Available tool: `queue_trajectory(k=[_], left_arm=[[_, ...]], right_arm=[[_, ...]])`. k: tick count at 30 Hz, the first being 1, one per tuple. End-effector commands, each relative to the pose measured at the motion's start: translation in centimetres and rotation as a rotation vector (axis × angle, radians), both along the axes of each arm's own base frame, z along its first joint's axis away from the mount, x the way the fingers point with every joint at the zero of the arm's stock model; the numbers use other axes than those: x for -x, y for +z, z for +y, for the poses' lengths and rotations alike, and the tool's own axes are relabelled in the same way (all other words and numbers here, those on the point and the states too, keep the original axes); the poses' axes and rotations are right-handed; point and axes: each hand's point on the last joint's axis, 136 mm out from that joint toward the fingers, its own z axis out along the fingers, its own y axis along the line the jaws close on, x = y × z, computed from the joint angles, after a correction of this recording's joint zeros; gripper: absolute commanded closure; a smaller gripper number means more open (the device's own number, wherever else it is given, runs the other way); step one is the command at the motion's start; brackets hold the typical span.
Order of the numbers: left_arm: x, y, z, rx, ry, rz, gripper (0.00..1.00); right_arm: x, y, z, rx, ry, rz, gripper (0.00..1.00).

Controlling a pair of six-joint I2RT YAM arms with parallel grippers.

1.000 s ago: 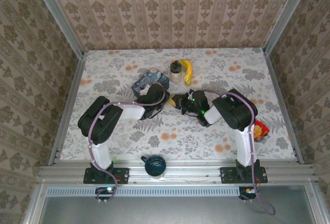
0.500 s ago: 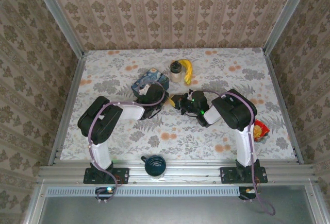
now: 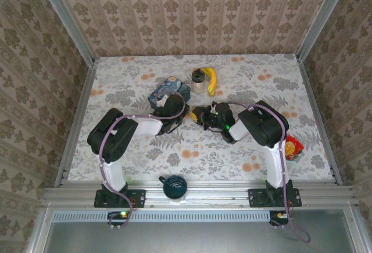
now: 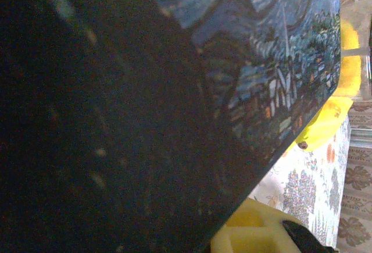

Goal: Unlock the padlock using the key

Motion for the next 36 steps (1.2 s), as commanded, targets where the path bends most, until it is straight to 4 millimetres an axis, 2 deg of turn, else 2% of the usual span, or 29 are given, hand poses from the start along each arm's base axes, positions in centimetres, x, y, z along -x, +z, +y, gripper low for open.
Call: queue_trajectory(k=[1,5,9,16,22,27,30,36], left_arm=[[0.6,1.6,-0.9,0.020,-0.061,-0.019,1.00],[1.6,1.6,-1.0,0.029,-0.085,0.002,1.00],[2.4,2.2,-0.9,0.039,-0.109,0.013,1.00],[4.0,2.0,-1.2,-0.011,-0.211,0.079,1.00],[4.8,1.4,-1.5,0.012,-0.242,0.123,1.00],[5.4,1.2,-1.8,0.023,-0.282,0.165,1.00],[5.8,1.2,-2.0,0.045,-0.299,0.188,1.00],[6.4,1.4,-2.2,0.069,-0.348,0.224,1.00]], right_arm=[[-0.7,2.1,0.6,0.035,0.025,-0.100,0.75],[0.0,2.2,0.2,0.132,0.055,-0.115,0.70],[1.6,1.6,-1.3,0.256,0.075,-0.109,0.65],[5.1,0.8,-4.8,0.516,0.118,-0.138,0.65],[7.6,2.1,-7.4,0.816,0.172,-0.250,0.68],[9.0,3.9,-7.1,1.068,0.273,-0.403,0.72],[9.2,3.9,-6.7,1.140,0.312,-0.454,0.73],[9.3,3.9,-4.7,1.261,0.393,-0.579,0.73]])
